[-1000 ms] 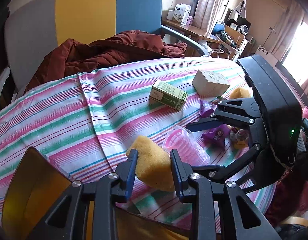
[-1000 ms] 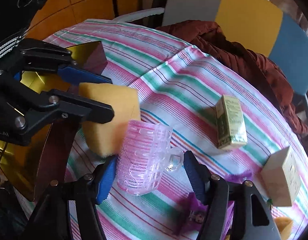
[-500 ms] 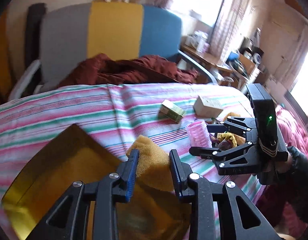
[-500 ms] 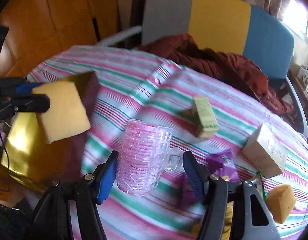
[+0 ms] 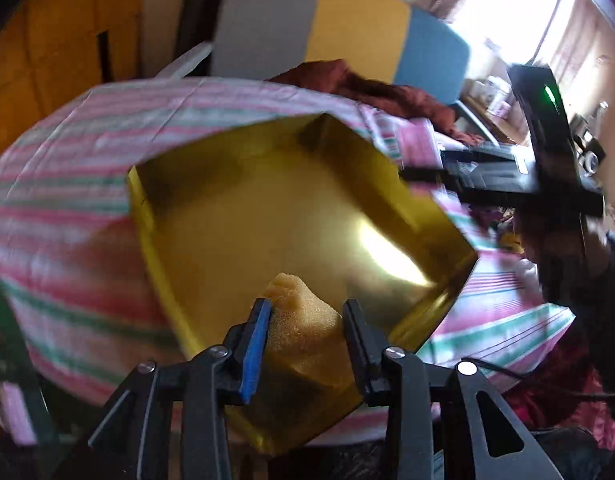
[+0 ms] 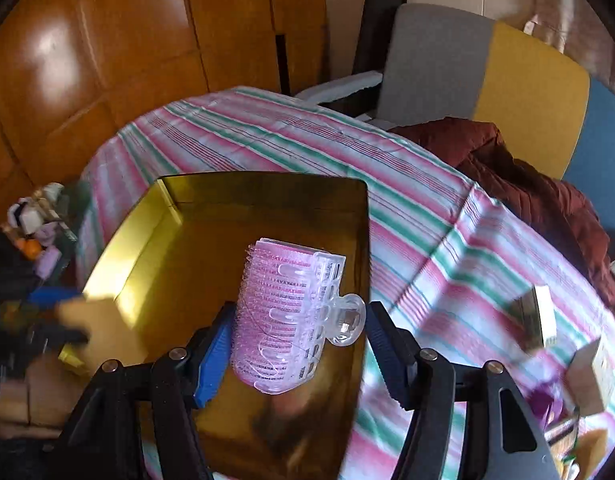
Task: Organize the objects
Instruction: 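Place the sponge and pink roller into the gold tray, opening both tools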
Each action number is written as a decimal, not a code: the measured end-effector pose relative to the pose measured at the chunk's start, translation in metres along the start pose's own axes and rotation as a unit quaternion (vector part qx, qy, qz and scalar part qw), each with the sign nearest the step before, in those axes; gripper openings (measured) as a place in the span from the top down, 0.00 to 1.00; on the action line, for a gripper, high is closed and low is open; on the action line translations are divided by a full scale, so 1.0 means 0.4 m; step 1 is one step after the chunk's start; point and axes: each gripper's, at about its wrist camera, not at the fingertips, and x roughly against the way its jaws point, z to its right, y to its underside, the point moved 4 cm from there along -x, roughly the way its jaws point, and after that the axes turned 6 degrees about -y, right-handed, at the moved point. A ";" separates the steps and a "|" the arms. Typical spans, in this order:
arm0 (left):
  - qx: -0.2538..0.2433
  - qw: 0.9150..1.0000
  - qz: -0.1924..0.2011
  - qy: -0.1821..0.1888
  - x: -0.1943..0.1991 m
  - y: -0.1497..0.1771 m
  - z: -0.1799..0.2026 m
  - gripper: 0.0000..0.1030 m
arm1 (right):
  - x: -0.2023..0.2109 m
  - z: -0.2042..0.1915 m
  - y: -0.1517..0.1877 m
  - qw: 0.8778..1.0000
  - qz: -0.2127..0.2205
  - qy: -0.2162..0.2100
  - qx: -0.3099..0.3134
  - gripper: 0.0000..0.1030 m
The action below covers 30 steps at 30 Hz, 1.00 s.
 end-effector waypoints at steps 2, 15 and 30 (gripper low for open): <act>0.014 1.000 0.002 -0.008 0.003 0.022 -0.021 0.42 | -0.025 0.002 -0.044 1.000 0.007 0.011 -0.019 0.35; 0.055 0.984 0.128 -0.111 0.094 -0.013 -0.045 0.08 | 0.013 -0.016 0.013 0.997 0.027 0.023 -0.071 0.19; 0.056 0.967 0.153 -0.195 0.119 -0.027 0.007 0.03 | 0.117 -0.107 0.131 0.993 0.074 0.079 -0.047 0.18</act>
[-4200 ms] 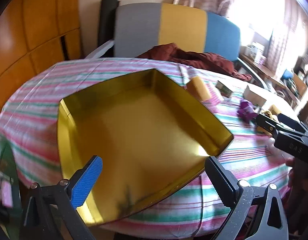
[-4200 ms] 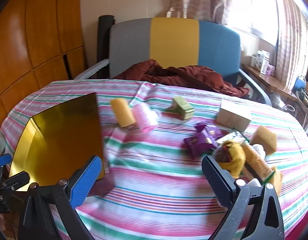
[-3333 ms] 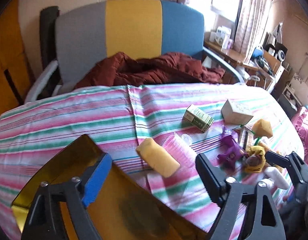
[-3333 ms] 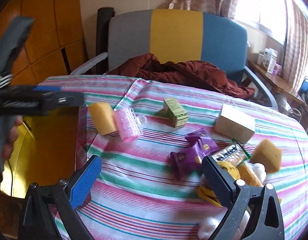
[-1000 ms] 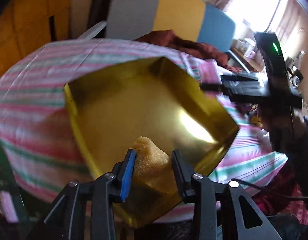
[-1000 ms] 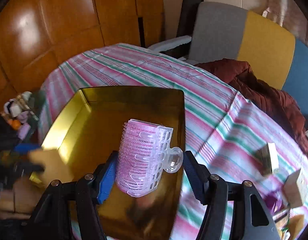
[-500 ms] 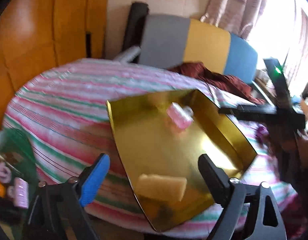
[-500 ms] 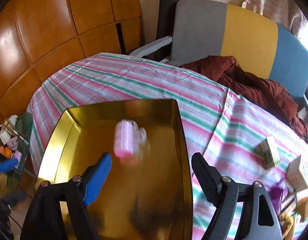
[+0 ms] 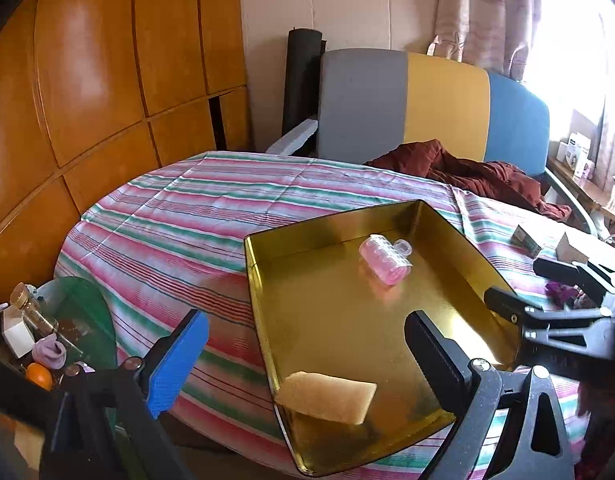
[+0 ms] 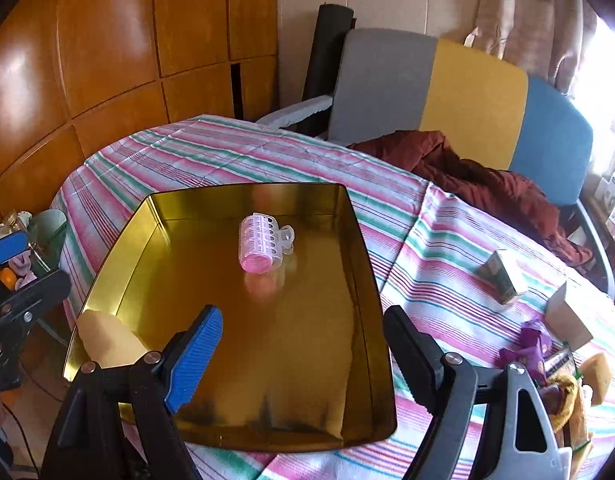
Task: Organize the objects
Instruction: 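Place the sponge and pink roller into the gold tray, opening both tools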
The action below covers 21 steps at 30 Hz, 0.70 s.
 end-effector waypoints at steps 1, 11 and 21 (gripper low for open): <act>0.000 1.000 0.001 0.002 0.006 0.000 0.005 0.03 | 0.008 0.002 0.004 1.000 0.003 0.003 -0.001 0.18; -0.009 0.999 0.011 0.038 0.041 -0.007 0.068 0.02 | 0.045 0.053 0.041 0.999 0.012 0.032 -0.034 0.18; -0.032 0.998 0.005 0.057 0.029 -0.007 0.123 0.01 | 0.074 0.140 0.100 0.995 0.007 0.064 -0.074 0.18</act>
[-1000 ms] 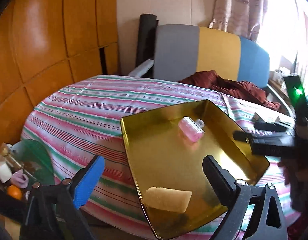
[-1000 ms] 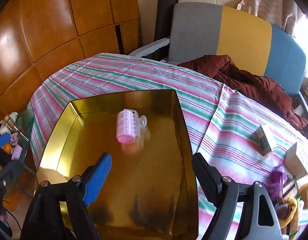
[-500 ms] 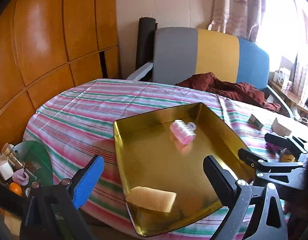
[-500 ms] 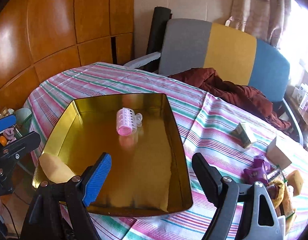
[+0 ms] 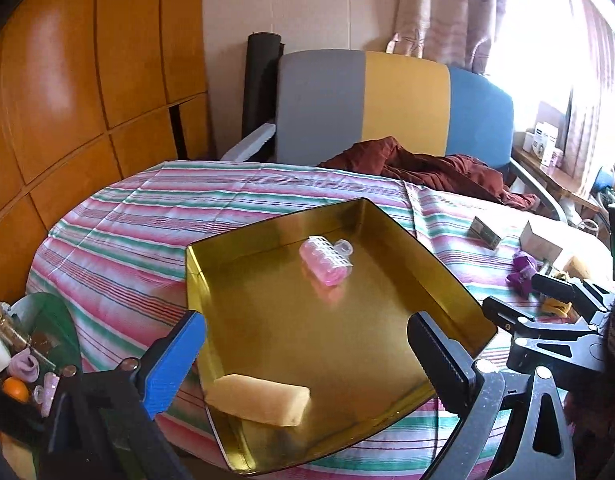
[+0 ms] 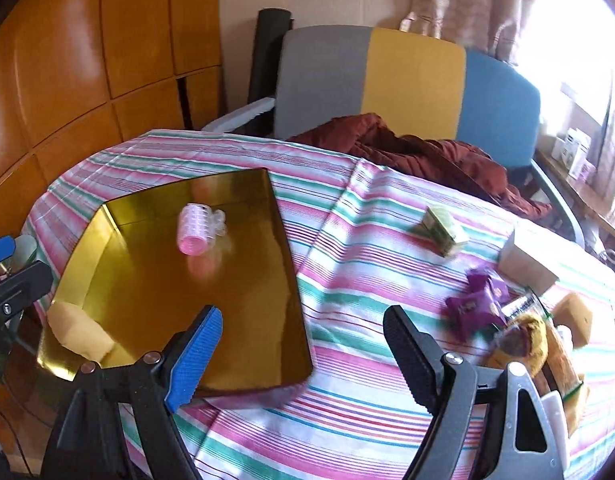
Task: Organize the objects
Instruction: 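Place the sponge and pink roller into the gold tray, opening both tools, then move both tools back toward the pile of items on the table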
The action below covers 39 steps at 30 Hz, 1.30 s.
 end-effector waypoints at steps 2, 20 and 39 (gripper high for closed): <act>-0.005 1.000 -0.001 0.005 -0.003 0.000 0.012 0.01 | 0.006 0.024 0.010 1.000 -0.001 0.007 -0.009 0.18; -0.064 0.996 -0.009 0.065 -0.011 -0.005 0.143 0.01 | 0.081 0.230 0.053 0.995 0.004 0.073 -0.068 0.18; -0.179 0.963 -0.032 0.198 -0.018 -0.003 0.440 0.02 | 0.307 0.680 0.179 0.942 0.023 0.169 -0.290 0.18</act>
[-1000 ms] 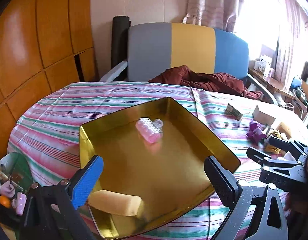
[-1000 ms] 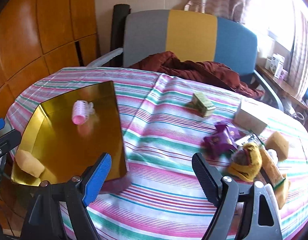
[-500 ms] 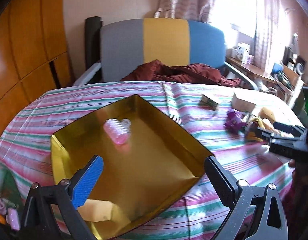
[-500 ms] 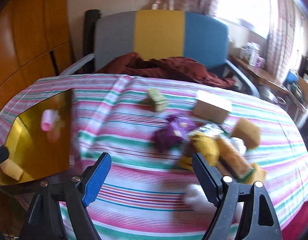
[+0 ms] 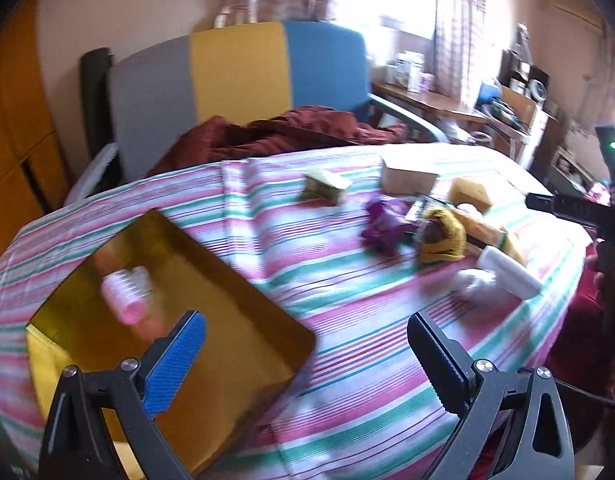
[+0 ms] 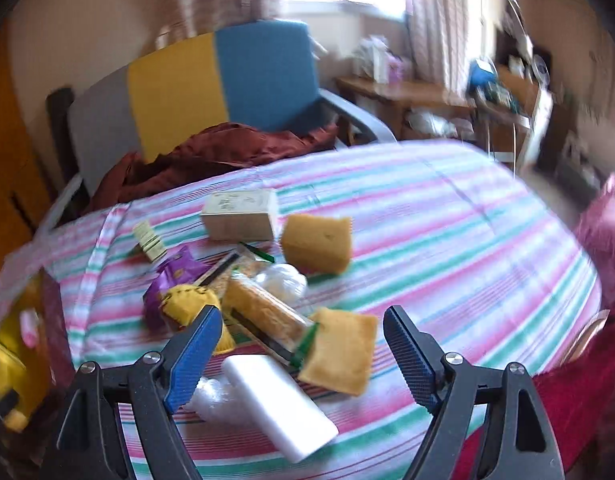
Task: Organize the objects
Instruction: 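Move both tools back toward the pile of items on the table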
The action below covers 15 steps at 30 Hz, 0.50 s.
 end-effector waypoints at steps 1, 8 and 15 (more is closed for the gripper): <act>-0.005 1.000 -0.002 0.007 -0.007 -0.003 0.013 0.02 | -0.004 0.011 0.001 1.000 -0.005 -0.002 -0.011 0.18; -0.044 0.996 -0.029 0.076 -0.084 -0.025 0.158 0.11 | -0.044 0.073 0.028 0.992 -0.036 -0.064 -0.107 0.18; -0.062 0.984 -0.069 0.155 -0.166 -0.023 0.293 0.17 | -0.052 0.066 0.027 0.990 -0.036 -0.086 -0.108 0.18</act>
